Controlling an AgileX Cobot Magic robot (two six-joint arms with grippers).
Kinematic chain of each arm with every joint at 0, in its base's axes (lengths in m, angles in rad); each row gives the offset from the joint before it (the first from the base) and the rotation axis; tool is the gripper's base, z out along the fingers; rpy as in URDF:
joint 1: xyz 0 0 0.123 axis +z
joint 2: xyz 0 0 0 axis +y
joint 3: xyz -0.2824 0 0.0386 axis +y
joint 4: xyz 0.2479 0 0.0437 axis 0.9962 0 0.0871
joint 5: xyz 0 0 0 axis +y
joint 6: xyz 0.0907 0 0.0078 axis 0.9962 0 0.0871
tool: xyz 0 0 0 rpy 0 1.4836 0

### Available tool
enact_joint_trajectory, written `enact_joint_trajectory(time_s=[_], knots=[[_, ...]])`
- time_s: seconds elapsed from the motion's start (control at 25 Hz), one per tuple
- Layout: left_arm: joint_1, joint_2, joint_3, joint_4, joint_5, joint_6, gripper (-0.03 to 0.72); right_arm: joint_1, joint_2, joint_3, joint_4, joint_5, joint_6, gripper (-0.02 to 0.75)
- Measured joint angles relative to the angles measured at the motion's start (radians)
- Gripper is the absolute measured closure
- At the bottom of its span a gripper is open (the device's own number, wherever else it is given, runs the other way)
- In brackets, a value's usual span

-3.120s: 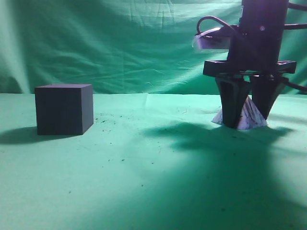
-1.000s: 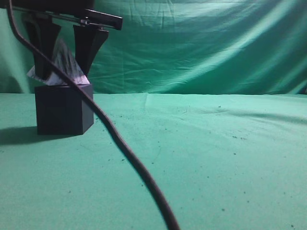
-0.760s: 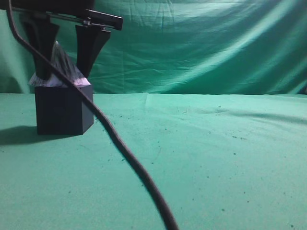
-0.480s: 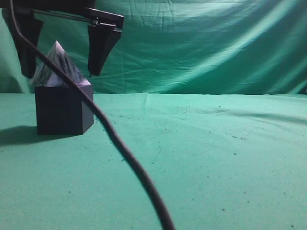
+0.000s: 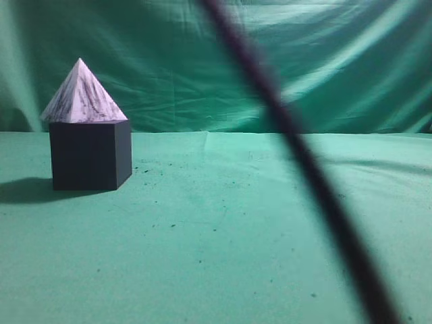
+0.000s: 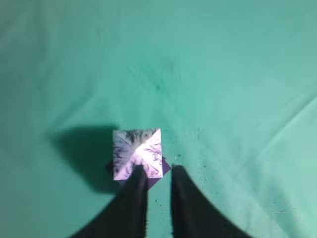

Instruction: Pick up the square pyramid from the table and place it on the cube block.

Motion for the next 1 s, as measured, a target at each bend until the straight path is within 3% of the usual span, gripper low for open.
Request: enact_joint_trajectory(time_s=[0.08, 0.12, 0.28, 0.44, 0.72, 1.0], knots=[[0.000, 0.000, 0.000, 0.000, 0.000, 0.000, 0.688, 0.000, -0.083, 0.006, 0.002, 0.004, 0.021, 0.671], [0.000, 0.000, 0.000, 0.000, 0.000, 0.000, 0.688, 0.000, -0.134, 0.018, 0.002, 0.004, 0.031, 0.738], [0.000, 0.000, 0.000, 0.000, 0.000, 0.000, 0.688, 0.000, -0.356, 0.175, -0.012, 0.006, 0.072, 0.738], [0.000, 0.000, 0.000, 0.000, 0.000, 0.000, 0.688, 0.000, -0.593, 0.454, -0.039, -0.001, 0.101, 0.738], [0.000, 0.000, 0.000, 0.000, 0.000, 0.000, 0.688, 0.000, -1.053, 0.909, -0.034, -0.242, 0.111, 0.738], [0.000, 0.000, 0.000, 0.000, 0.000, 0.000, 0.688, 0.000, -1.371, 1.129, 0.002, -0.240, 0.124, 0.738]])
